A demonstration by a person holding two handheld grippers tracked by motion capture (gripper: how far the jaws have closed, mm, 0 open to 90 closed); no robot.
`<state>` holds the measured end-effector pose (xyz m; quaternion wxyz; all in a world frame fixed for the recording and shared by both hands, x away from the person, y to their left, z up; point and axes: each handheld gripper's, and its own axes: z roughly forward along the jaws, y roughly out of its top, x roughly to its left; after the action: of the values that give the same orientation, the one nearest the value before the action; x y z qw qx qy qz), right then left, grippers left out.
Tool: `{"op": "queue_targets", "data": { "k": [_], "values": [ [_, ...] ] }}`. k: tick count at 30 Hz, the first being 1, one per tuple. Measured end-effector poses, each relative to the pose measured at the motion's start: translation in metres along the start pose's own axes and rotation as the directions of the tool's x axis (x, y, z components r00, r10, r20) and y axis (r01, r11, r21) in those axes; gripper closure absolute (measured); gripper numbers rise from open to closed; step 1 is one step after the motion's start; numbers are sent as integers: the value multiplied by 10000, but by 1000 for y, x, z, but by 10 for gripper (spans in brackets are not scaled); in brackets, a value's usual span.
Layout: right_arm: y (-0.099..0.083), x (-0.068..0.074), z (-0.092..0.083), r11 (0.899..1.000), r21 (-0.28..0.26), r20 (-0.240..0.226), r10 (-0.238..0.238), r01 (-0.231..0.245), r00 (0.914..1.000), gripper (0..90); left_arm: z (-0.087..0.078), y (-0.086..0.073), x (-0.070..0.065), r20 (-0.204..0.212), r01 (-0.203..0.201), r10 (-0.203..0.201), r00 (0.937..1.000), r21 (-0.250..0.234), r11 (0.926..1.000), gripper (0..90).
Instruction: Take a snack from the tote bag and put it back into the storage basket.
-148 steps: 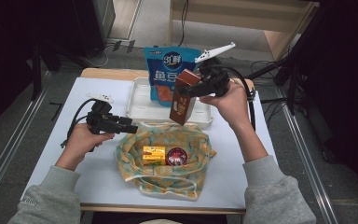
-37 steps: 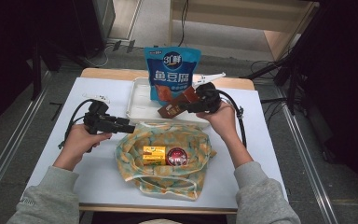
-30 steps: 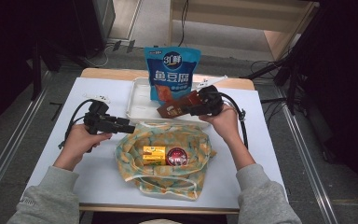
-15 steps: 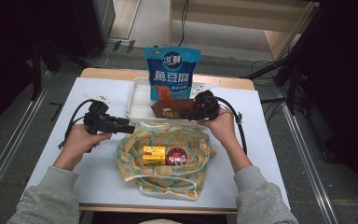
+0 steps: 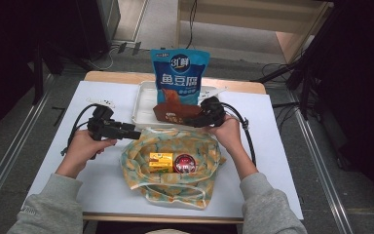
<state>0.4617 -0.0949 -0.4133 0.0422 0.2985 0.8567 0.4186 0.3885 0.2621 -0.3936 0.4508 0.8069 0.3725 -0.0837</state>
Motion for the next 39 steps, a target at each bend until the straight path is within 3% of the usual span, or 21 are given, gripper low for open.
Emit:
{"op": "queue_targets", "data": {
  "k": [25,39],
  "values": [
    [-6,-13,26,9992,41,-20,396,-396,9992,394,0,0,0,-12,-28,28,10000,31,10000,373],
    [-9,-19,34,9995,-29,1,307,-307,9995,378,1,0,1,16,-26,26,10000,65,10000,373]
  ]
}}
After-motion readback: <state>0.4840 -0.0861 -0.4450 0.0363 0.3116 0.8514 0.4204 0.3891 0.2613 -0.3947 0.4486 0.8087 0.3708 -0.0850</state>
